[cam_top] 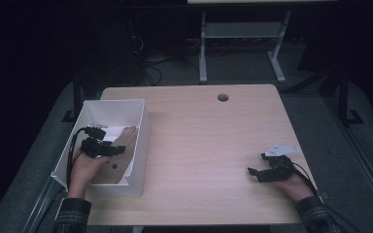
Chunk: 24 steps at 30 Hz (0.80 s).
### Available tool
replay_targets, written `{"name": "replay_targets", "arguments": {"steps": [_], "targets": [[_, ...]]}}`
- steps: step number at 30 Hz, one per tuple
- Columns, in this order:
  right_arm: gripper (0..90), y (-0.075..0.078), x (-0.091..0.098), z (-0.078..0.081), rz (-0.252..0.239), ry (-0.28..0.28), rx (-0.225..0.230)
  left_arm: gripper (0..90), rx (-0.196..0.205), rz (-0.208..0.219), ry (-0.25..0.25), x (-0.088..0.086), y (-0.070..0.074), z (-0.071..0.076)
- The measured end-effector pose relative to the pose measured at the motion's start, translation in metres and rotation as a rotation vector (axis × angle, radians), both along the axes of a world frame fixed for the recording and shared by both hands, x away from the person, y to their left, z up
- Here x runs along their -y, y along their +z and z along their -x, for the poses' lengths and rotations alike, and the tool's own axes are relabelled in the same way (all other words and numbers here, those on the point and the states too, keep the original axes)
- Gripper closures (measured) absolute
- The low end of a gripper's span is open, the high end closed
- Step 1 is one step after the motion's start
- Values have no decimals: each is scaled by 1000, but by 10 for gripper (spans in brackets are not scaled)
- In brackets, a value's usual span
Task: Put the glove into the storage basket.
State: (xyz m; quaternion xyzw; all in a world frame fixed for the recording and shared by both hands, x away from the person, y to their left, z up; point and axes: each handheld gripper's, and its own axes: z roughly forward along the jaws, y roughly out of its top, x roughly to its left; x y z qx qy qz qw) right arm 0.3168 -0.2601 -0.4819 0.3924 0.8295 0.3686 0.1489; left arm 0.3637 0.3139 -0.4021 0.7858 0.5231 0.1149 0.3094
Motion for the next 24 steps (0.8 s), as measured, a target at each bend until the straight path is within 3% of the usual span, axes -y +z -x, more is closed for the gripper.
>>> {"name": "replay_targets", "arguments": {"steps": [4,12,20,24], "targets": [[175,0,0,0,0,0,0,300,40,31,-15,6,19,3],[175,0,0,0,1,1,-1,300,106,87,-94,29,58,6],[175,0,0,0,0,0,1,284,146,152,-194,76,86,6],[175,0,0,0,0,0,1,279,155,154,-259,103,92,7]]}}
